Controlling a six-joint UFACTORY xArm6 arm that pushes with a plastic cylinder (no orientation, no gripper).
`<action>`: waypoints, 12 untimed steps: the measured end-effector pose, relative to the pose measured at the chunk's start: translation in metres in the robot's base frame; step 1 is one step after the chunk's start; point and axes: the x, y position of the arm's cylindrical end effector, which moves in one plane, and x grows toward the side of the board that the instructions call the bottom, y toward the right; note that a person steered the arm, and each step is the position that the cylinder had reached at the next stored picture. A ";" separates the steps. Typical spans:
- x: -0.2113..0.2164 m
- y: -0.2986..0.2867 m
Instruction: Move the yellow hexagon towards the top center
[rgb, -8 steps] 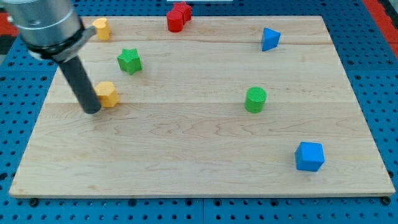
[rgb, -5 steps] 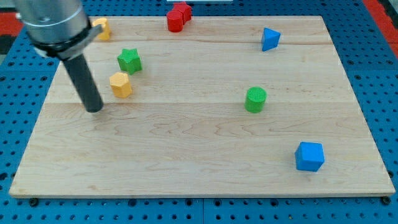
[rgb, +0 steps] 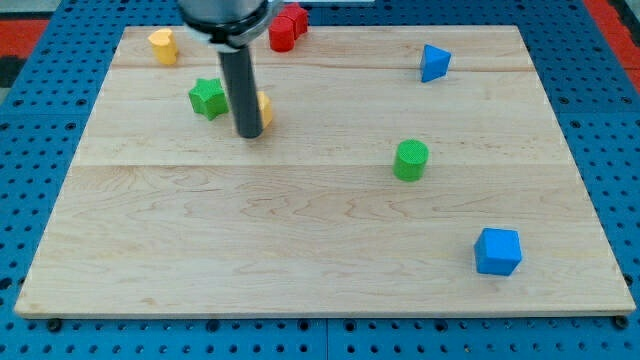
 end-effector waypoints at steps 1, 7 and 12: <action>-0.016 0.007; -0.068 0.057; -0.123 0.126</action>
